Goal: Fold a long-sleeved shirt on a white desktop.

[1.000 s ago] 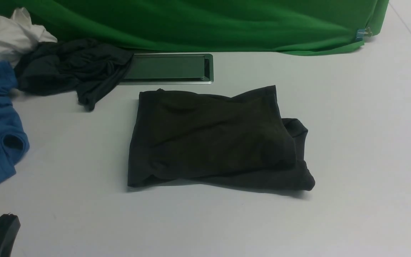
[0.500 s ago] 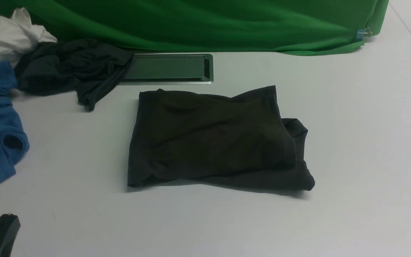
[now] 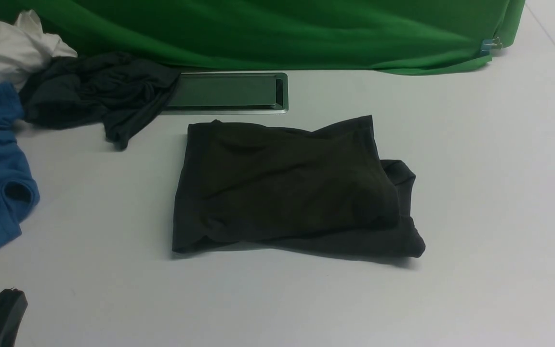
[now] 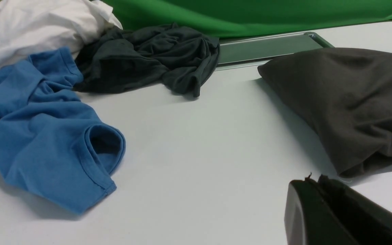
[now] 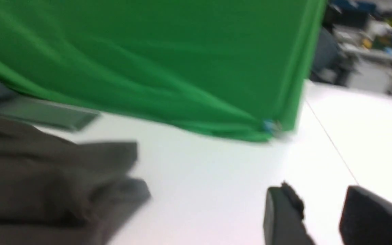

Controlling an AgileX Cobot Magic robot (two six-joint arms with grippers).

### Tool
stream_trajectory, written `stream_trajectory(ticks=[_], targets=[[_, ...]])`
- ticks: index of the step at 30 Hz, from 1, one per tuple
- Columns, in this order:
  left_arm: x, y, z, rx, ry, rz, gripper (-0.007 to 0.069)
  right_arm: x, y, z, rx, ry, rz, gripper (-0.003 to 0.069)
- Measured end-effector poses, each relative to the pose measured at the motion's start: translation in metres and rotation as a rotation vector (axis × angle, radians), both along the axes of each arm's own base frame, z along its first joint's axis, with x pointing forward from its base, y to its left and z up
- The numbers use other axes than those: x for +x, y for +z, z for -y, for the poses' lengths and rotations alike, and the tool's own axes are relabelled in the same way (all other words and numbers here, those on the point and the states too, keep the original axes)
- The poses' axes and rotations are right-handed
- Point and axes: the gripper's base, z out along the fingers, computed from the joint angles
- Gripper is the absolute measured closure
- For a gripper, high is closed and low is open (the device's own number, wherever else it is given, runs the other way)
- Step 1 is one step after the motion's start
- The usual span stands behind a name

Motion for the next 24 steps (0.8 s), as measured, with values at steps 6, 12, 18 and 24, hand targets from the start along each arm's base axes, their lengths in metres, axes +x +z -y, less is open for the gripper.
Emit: stream_trajectory(ticks=[6, 12, 18, 24], targets=[[0.0, 0.0, 0.0, 0.0, 0.0, 0.0, 0.0606, 0.004, -0.028, 0.0, 0.018, -0.014, -0.108, 0.0418], [0.0, 0.0, 0.0, 0.0, 0.0, 0.0, 0.0606, 0.006, -0.042, 0.001, 0.028, -0.025, -0.106, 0.0418], [0.0, 0.0, 0.0, 0.0, 0.0, 0.0, 0.0606, 0.007, -0.034, 0.003, 0.029, -0.038, -0.012, 0.0418], [0.0, 0.0, 0.0, 0.0, 0.0, 0.0, 0.0606, 0.007, -0.033, 0.003, 0.03, -0.04, -0.006, 0.0418]])
